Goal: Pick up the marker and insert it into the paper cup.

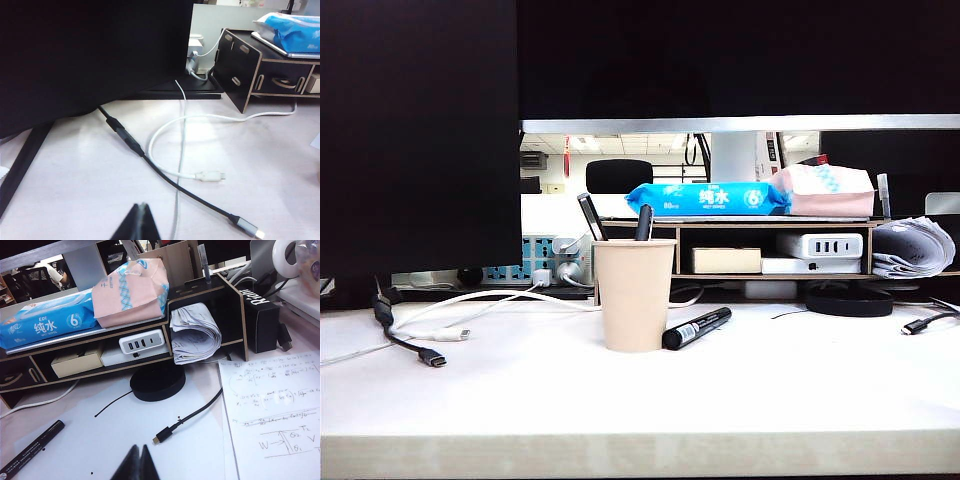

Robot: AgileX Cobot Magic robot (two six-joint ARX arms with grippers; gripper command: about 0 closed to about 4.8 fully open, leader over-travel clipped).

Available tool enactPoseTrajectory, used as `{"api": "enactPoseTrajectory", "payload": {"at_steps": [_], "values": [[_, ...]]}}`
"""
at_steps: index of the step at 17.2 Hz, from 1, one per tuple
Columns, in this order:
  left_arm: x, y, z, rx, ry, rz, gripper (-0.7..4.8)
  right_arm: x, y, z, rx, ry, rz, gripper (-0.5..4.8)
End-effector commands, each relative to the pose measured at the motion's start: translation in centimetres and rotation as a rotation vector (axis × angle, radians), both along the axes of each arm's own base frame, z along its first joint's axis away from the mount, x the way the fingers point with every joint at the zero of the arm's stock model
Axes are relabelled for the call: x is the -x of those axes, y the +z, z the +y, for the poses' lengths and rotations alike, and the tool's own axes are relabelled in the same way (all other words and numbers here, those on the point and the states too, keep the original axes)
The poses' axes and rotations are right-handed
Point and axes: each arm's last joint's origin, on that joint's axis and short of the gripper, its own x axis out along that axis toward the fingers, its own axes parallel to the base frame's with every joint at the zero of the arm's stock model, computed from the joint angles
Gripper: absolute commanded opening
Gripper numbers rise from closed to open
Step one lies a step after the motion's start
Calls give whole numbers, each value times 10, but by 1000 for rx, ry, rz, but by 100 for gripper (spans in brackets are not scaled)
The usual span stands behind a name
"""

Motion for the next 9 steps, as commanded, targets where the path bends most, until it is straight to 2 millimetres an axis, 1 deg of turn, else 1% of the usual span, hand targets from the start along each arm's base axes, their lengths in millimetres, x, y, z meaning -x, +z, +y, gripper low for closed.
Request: {"api": "enactPoseTrajectory", "payload": {"at_steps": [1, 3, 6, 8, 9], "values": [[0, 1, 0, -3, -3, -8, -6, 0, 0, -1, 9, -17, -4, -6], [0, 1, 0, -3, -3, -8, -6, 0, -3, -2, 29, -60, 25, -6], [0, 1, 0, -3, -3, -8, -6, 0, -4, -2, 150, -61, 36, -6], [0, 1, 0, -3, -3, -8, -6, 0, -4, -2, 160, -60, 32, -6], [0, 1, 0, -3, -3, -8, -6, 0, -3, -2, 126, -52, 22, -6]]}}
